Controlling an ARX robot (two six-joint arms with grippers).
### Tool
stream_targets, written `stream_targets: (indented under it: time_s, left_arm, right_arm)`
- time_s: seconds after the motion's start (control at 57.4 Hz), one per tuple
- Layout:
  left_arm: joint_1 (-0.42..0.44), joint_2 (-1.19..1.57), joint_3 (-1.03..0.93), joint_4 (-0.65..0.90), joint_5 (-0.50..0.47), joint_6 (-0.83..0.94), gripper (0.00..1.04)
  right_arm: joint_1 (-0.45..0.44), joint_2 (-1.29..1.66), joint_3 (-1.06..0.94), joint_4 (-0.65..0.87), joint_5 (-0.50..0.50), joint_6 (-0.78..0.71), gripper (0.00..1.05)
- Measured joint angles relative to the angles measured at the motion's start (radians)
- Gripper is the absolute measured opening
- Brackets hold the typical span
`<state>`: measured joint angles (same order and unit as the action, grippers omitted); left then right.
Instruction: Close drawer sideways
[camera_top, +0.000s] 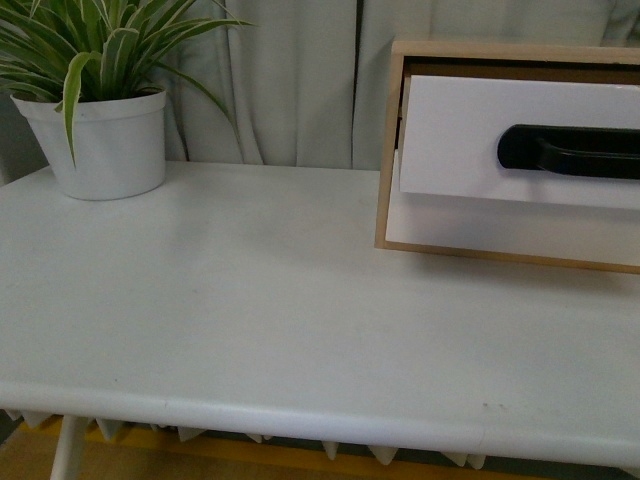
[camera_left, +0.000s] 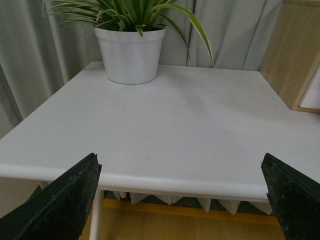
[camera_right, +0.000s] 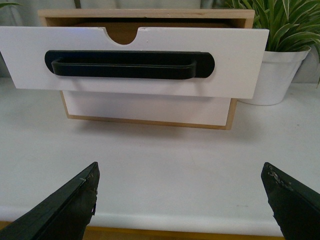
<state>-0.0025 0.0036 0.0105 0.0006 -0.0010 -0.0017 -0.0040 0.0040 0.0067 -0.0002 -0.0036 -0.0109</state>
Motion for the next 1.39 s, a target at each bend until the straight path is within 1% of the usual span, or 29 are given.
stream_targets:
  time_s: [1.098, 1.133, 1.168, 1.185, 1.203, 1.22, 1.255, 1.29, 1.342, 1.377, 1.394]
  left_arm:
    - [0.0, 0.0, 0.0, 0.0, 0.0, 0.0, 0.98]
    - [-0.001, 0.0, 0.0, 0.0, -0.001, 0.001, 0.98]
    - [-0.022, 0.009, 0.0, 0.018, -0.079, 0.057, 0.98]
    - [-0.042, 0.022, 0.0, 0.04, -0.138, 0.091, 0.98]
    - [-0.052, 0.029, 0.0, 0.053, -0.168, 0.125, 0.98]
    - [-0.07, 0.043, 0.0, 0.081, -0.222, 0.176, 0.98]
    - [-0.092, 0.069, 0.001, 0.121, -0.281, 0.257, 0.98]
    - [-0.111, 0.1, 0.002, 0.163, -0.311, 0.323, 0.98]
    - [-0.151, 0.198, 0.013, 0.269, -0.332, 0.499, 0.98]
    - [-0.177, 0.263, 0.019, 0.352, -0.325, 0.59, 0.98]
    - [-0.199, 0.314, 0.024, 0.42, -0.31, 0.658, 0.98]
  right_arm:
    - [0.0, 0.0, 0.0, 0.0, 0.0, 0.0, 0.95]
    - [0.006, 0.006, 0.003, -0.013, 0.016, 0.013, 0.95]
    - [0.016, 0.025, 0.021, -0.061, 0.055, 0.041, 0.95]
    - [0.019, 0.048, 0.033, -0.088, 0.074, 0.06, 0.95]
    - [0.02, 0.06, 0.039, -0.095, 0.078, 0.069, 0.95]
    - [0.019, 0.074, 0.045, -0.099, 0.078, 0.073, 0.95]
    - [0.013, 0.112, 0.058, -0.1, 0.072, 0.097, 0.95]
    - [-0.007, 0.161, 0.08, -0.09, 0.041, 0.11, 0.95]
    - [-0.05, 0.243, 0.13, -0.053, -0.019, 0.103, 0.95]
    - [-0.07, 0.288, 0.164, -0.032, -0.045, 0.084, 0.95]
    - [-0.084, 0.32, 0.188, -0.018, -0.06, 0.055, 0.95]
